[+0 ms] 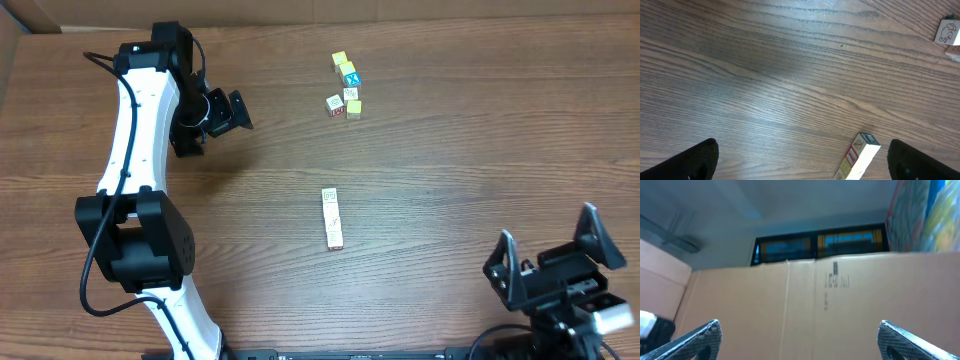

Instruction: Flip 4 blocks

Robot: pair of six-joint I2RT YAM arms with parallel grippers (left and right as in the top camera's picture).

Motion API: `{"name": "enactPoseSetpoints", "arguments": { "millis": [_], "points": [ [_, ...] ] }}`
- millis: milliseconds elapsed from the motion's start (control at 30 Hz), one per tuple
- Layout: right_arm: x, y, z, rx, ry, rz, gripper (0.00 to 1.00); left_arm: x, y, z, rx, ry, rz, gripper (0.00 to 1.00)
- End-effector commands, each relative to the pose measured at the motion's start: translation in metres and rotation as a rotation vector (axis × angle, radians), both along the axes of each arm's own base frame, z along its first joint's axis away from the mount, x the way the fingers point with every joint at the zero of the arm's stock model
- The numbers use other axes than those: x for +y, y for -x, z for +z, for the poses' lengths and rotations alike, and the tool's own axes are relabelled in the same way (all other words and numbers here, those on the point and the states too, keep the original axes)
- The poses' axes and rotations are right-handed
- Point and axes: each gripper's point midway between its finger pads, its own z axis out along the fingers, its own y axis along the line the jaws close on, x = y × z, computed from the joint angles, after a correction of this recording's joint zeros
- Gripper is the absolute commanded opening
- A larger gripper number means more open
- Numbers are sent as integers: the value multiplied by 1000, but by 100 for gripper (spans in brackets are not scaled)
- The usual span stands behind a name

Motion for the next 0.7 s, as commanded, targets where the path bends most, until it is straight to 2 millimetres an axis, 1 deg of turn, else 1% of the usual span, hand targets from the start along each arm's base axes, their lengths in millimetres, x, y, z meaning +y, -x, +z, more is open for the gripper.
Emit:
{"name": "enactPoseSetpoints", "arguments": {
  "millis": [0,233,300,400,433,467,533,667],
  "points": [
    [1,-9,-18,36,10,-9,100,-3,1,-4,8,0,-18,100],
    [5,-40,-63,216,37,-11,100,-3,1,-4,9,0,-18,100],
    [6,-50,-80,295,50,-12,100,-3,1,-4,8,0,-18,100],
    [9,-65,-115,449,76,-12,100,-3,1,-4,8,0,-18,100],
    [10,-70,-129,510,86,-12,100,-3,1,-4,8,0,-18,100],
    [10,-74,-143,569,94,-15,100,-3,1,-4,8,0,-18,100],
    [9,-78,-164,656,105,-23,100,-3,1,-4,8,0,-18,100],
    [2,-82,-194,778,109,-61,100,-3,1,-4,8,0,-18,100]
  ]
}}
